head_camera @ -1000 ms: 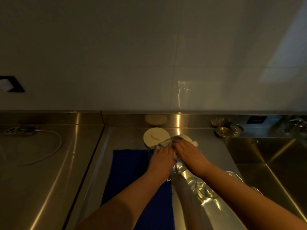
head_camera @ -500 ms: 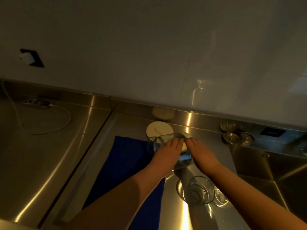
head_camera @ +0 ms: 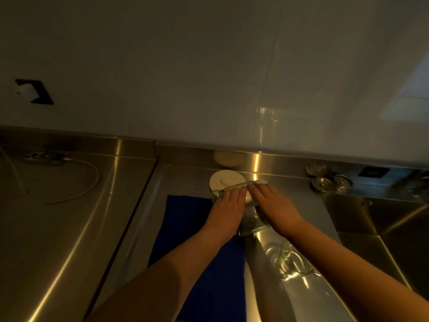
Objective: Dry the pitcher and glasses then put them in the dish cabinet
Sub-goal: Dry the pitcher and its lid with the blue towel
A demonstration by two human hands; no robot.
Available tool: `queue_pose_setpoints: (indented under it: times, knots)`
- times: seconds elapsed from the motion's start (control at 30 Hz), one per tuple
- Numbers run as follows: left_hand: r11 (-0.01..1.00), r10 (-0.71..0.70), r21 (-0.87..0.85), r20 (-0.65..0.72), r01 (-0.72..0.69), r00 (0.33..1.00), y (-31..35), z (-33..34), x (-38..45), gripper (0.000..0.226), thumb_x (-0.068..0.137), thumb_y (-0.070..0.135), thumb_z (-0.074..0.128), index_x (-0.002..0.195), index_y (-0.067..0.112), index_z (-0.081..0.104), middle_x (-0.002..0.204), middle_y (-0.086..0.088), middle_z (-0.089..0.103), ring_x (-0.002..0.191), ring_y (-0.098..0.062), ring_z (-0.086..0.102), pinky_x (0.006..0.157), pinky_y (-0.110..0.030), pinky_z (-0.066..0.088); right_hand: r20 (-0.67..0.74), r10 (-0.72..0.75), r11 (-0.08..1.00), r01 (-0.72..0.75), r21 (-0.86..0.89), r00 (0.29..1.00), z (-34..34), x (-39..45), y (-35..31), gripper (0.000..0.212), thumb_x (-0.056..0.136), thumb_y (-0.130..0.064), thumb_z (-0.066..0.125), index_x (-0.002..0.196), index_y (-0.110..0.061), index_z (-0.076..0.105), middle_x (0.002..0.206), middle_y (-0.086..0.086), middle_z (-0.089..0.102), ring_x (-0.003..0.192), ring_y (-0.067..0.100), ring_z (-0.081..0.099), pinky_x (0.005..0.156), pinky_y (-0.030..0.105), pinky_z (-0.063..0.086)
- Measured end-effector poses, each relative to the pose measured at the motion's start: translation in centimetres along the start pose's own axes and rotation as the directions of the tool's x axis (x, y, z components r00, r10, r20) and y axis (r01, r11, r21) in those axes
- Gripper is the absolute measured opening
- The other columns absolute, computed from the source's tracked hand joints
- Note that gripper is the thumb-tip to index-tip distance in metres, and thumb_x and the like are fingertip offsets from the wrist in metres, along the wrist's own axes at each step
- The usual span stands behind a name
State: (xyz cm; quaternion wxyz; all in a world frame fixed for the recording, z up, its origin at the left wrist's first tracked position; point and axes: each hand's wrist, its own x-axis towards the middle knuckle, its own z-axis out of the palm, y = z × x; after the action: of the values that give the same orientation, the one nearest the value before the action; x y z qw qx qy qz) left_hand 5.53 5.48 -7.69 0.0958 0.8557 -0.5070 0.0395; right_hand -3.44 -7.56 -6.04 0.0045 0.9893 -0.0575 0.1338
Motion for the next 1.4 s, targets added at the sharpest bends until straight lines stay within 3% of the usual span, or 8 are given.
queue_pose_setpoints:
  times: [0.17, 0.37, 0.6, 0.7, 0.83, 0.97, 1.07, 1.4]
  knots:
    - [0.999, 0.029, 0.041, -0.12, -0.024, 0.992, -3.0, 0.0, -1.6, 0.087, 0.053, 0.025, 0.09, 0.129, 0.007, 0.052, 0.116, -0.006, 0.061, 0.099, -0.017, 0.062, 0.082, -0.024, 0.052, -0.051, -0.037, 0.999, 0.037, -0.007, 0.998, -0.4, 2.1, -3.7, 0.067, 0.059, -0.001, 0.079, 0.121, -0.004, 0.055, 0.117, 0.015, 0.06, 0.103, 0.033, 0.059, 0.079, 0.036, 0.051]
    - [0.998, 0.059, 0.034, -0.192, -0.053, 0.98, -5.5, -0.3, -2.8, 0.092, 0.047, 0.023, 0.09, 0.122, 0.003, 0.041, 0.105, -0.008, 0.065, 0.083, -0.017, 0.065, 0.069, -0.025, 0.056, -0.011, 0.012, 0.999, -0.012, 0.037, 1.0, 0.1, 3.4, -6.7, 0.072, 0.072, -0.008, 0.076, 0.135, -0.005, 0.042, 0.136, 0.016, 0.047, 0.126, 0.029, 0.043, 0.098, 0.026, 0.025]
    - [0.996, 0.082, 0.031, -0.162, -0.078, 0.983, -7.9, -0.5, -3.4, 0.088, 0.039, 0.019, 0.093, 0.116, 0.005, 0.053, 0.094, -0.009, 0.066, 0.074, -0.018, 0.064, 0.059, -0.023, 0.054, -0.026, 0.196, 0.979, -0.194, 0.066, 0.98, -0.4, 2.6, -5.8, 0.054, 0.082, -0.023, 0.067, 0.131, -0.014, 0.046, 0.139, 0.012, 0.043, 0.126, 0.029, 0.042, 0.099, 0.037, 0.039]
    - [0.998, 0.051, -0.025, -0.134, -0.055, 0.99, -8.7, -0.8, -3.4, 0.082, 0.057, 0.013, 0.087, 0.129, 0.002, 0.048, 0.113, -0.015, 0.061, 0.094, -0.025, 0.062, 0.078, -0.03, 0.053, -0.009, 0.256, 0.957, -0.252, 0.141, 0.967, 0.1, 2.8, -6.4, 0.046, 0.087, -0.027, 0.06, 0.129, -0.013, 0.047, 0.136, 0.011, 0.045, 0.122, 0.026, 0.045, 0.097, 0.033, 0.038]
    - [0.992, 0.123, -0.016, -0.11, -0.125, 0.986, -8.4, -0.8, -2.5, 0.073, 0.089, 0.011, 0.058, 0.149, 0.004, 0.016, 0.149, -0.016, 0.029, 0.134, -0.031, 0.032, 0.115, -0.039, 0.022, 0.014, 0.298, 0.937, -0.295, 0.188, 0.954, 0.9, 4.0, -8.0, 0.046, 0.087, -0.023, 0.06, 0.129, -0.011, 0.045, 0.136, 0.01, 0.045, 0.123, 0.025, 0.043, 0.101, 0.035, 0.038]
    - [0.989, 0.141, 0.068, -0.099, -0.135, 0.985, -7.9, -0.9, -2.3, 0.081, 0.079, 0.021, 0.072, 0.145, 0.0, 0.03, 0.141, -0.016, 0.044, 0.126, -0.029, 0.047, 0.11, -0.039, 0.033, 0.039, 0.272, 0.938, -0.274, 0.211, 0.961, 2.3, 4.9, -9.3, 0.057, 0.086, -0.019, 0.063, 0.136, -0.005, 0.039, 0.147, 0.012, 0.032, 0.138, 0.028, 0.026, 0.112, 0.047, 0.025]
    - [0.989, 0.141, -0.021, -0.129, -0.145, 0.982, -8.8, -0.5, -2.3, 0.073, 0.064, 0.017, 0.083, 0.129, 0.003, 0.053, 0.115, -0.014, 0.062, 0.098, -0.027, 0.064, 0.087, -0.037, 0.051, 0.022, 0.353, 0.865, -0.335, 0.374, 0.935, 2.1, 4.3, -9.7, 0.069, 0.086, -0.028, 0.063, 0.143, -0.012, 0.028, 0.154, 0.007, 0.018, 0.14, 0.021, 0.018, 0.11, 0.032, 0.018]
    - [0.994, 0.074, -0.069, -0.102, -0.081, 0.992, -8.0, -1.5, -0.7, 0.055, 0.091, 0.02, 0.058, 0.139, 0.01, 0.034, 0.135, -0.008, 0.043, 0.121, -0.023, 0.043, 0.105, -0.034, 0.033, 0.037, 0.383, 0.803, -0.353, 0.48, 0.923, 2.9, 3.4, -10.3, 0.085, 0.082, -0.032, 0.067, 0.147, -0.024, 0.013, 0.157, 0.003, 0.0, 0.142, 0.017, 0.006, 0.109, 0.032, 0.014]
